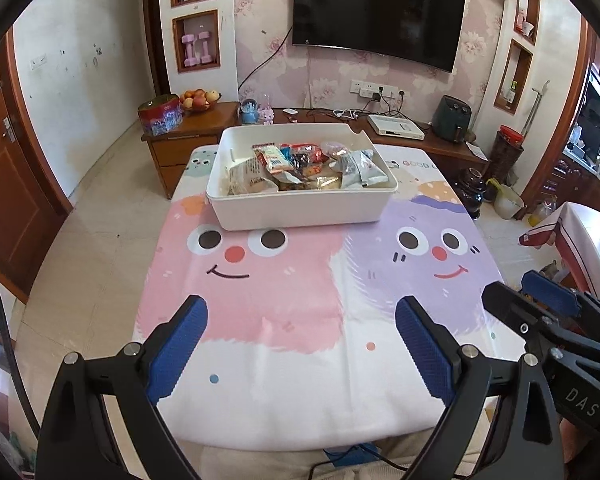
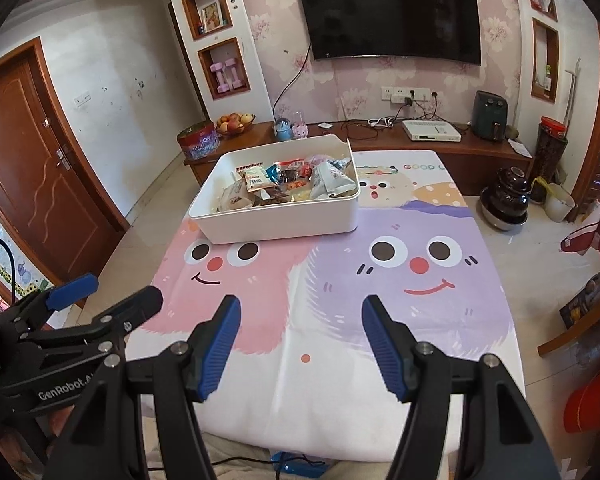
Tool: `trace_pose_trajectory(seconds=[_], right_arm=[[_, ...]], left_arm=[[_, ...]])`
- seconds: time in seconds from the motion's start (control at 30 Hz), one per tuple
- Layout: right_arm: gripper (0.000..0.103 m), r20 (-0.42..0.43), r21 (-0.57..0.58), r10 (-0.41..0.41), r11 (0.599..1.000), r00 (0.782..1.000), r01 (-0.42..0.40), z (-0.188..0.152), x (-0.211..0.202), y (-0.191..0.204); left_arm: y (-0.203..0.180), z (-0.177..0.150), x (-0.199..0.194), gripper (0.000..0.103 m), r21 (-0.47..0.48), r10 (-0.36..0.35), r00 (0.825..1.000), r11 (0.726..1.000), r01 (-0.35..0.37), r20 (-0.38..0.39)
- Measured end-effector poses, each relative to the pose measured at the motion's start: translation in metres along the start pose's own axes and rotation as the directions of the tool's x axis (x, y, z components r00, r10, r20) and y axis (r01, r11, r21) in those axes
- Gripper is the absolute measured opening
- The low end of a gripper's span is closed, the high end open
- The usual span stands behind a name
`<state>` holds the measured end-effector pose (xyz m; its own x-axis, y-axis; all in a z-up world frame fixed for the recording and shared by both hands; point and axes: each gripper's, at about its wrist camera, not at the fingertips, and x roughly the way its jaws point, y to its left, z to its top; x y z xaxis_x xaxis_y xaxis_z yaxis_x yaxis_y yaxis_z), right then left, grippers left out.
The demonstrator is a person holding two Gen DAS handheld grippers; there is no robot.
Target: Organize snacks
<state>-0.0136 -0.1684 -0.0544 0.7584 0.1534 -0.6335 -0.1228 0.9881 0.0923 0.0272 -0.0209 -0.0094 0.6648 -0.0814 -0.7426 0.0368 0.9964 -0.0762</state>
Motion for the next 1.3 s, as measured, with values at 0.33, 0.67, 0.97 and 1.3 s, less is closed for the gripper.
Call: trace_pose_trajectory(seconds=[0.33, 0.67, 0.97, 1.3], right_arm=[[0.064, 0.015, -0.024, 0.001, 1.000, 1.000, 0.000, -0.0066, -0.0062, 0.0038], [0.064, 0.007, -0.022, 0.008, 1.000, 1.000, -0.008, -0.0068, -0.0043, 0.0025], [0.064, 0.007, -0.019, 0.009, 1.000, 1.000, -0.008, -0.0071, -0.0041, 0.0026], [0.064, 0.004, -0.016, 0.011, 1.000, 1.000, -0.011, -0.0070, -0.0040, 0.0013]], left_arm=[[0.0002, -0.0048, -0.0041, 0.095, -0.018, 0.005, 1.000, 1.000, -0.004, 0.012], [0.0012, -0.0059, -0.0033, 0.095, -0.016, 0.006, 1.000, 1.000, -0.005, 0.007], [0.0024, -0.0045, -0.0040, 0.095, -0.017, 0.005, 1.000, 1.000, -0.005, 0.005], [0.0041, -0.0059, -0.0019, 0.095, -0.018, 0.009, 1.000, 1.000, -0.009, -0.004]])
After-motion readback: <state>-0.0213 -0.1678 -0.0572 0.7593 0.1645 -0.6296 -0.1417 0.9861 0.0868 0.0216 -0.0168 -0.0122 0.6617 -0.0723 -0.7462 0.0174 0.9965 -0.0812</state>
